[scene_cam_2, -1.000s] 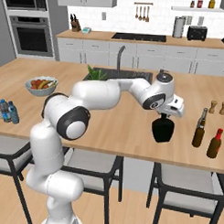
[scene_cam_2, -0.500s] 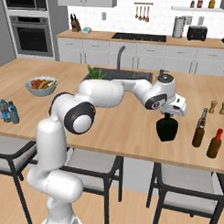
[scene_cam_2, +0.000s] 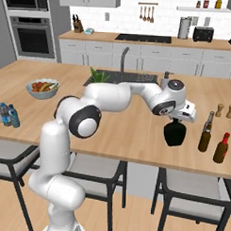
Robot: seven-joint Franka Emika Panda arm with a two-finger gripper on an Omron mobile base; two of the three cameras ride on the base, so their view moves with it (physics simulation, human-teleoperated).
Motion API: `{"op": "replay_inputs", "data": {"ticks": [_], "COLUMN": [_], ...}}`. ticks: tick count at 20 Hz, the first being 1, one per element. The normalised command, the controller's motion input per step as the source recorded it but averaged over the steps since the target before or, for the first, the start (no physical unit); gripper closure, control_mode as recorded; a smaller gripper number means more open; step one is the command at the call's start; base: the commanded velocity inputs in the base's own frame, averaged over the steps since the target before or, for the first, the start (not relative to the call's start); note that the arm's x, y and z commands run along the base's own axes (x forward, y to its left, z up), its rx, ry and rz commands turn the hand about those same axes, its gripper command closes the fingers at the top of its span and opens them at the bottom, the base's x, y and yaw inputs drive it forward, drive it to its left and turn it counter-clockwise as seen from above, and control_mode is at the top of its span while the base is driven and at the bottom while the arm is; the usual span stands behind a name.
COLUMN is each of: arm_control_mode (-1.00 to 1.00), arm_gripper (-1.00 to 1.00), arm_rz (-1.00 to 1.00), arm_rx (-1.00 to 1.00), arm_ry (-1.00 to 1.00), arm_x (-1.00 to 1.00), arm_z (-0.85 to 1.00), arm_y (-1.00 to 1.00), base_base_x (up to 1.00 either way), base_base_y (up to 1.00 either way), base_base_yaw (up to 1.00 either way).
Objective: Move the plastic bottles in the middle to the plastics group, and the glass bottles in the middle to the glass group.
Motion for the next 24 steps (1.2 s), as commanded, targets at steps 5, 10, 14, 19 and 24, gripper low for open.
{"op": "replay_inputs", "data": {"ticks": [5, 10, 14, 19, 24], "arm_control_mode": [-1.00, -1.00, -1.00, -1.00, -1.00], "arm_gripper": [1.00, 1.00, 1.00, 1.00, 1.00], "arm_rz": [0.00, 0.00, 0.00, 0.00, 0.00], "arm_rx": [0.00, 0.00, -0.05, -0.02, 0.00], "arm_ry": [0.00, -0.09, -0.08, -0.02, 0.01], "arm_x": [0.00, 0.01, 0.36, 0.30, 0.23], "arm_z": [-0.75, -0.14, 0.08, 0.00, -0.02], "arm_y": [0.00, 0.00, -0.20, -0.43, -0.08], "base_base_x": [0.00, 0.00, 0.00, 0.00, 0.00], "base_base_y": [0.00, 0.00, 0.00, 0.00, 0.00], "base_base_yaw": [0.00, 0.00, 0.00, 0.00, 0.00]}}
